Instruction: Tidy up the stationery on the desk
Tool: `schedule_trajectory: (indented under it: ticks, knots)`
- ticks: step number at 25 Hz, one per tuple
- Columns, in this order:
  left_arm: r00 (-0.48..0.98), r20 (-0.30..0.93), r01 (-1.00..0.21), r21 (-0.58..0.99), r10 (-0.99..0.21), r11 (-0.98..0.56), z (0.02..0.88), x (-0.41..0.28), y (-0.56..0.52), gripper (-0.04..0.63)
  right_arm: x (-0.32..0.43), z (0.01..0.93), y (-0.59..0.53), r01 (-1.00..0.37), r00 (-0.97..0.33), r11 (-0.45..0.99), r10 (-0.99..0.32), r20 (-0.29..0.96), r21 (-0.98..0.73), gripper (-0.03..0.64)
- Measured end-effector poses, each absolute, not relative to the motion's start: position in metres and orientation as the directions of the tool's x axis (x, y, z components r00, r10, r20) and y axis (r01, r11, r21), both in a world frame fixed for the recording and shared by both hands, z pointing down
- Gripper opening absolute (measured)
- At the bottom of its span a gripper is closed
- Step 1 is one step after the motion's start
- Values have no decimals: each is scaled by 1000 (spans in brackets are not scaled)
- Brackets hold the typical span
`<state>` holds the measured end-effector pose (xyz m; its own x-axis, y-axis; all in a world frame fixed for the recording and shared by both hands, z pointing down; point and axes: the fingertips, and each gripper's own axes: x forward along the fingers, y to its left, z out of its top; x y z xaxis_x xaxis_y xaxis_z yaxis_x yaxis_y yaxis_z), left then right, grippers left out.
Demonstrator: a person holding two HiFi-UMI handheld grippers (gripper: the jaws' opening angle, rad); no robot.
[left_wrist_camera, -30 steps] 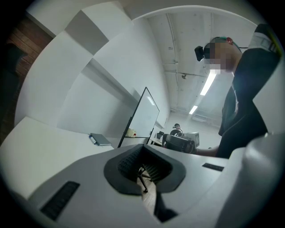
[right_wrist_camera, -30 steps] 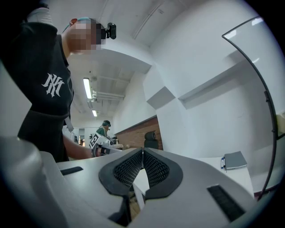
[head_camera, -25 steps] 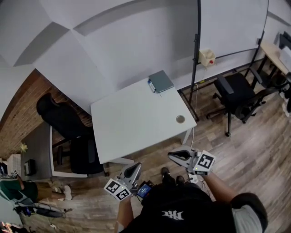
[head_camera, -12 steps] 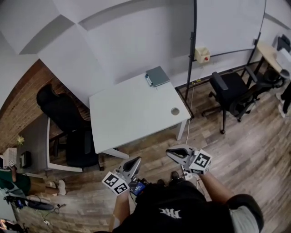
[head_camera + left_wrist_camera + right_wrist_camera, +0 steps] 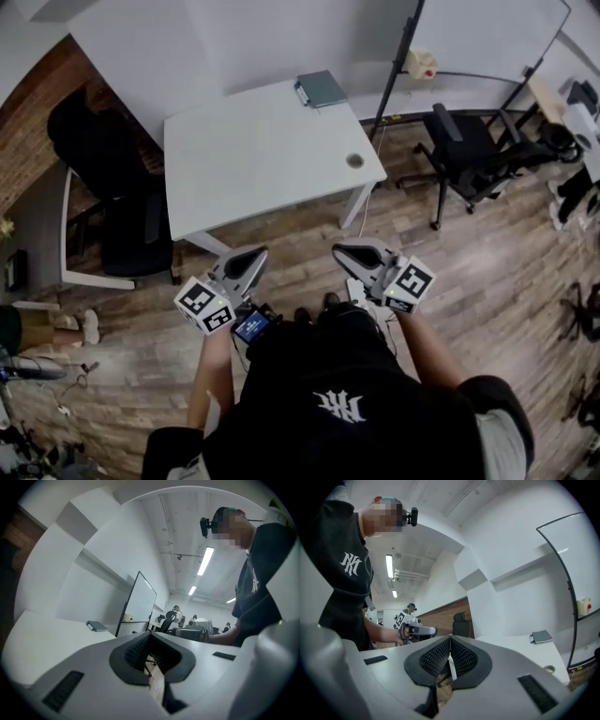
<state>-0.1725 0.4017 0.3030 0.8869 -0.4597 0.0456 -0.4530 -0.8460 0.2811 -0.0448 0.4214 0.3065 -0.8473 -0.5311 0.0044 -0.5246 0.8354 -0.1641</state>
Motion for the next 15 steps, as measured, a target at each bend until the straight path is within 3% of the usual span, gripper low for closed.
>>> schedule_trajectory:
  ticks: [9,15]
  knots:
    - [876,53,-471,308,-480,-826,315,-203,408,2,-60,313,438,-495,-869,855,-490,70,-153,37]
    - [879,36,-463,306,-475,-832,315,-209,389,2,-51,310,422,-542,-840,830,-535,87,-133,37]
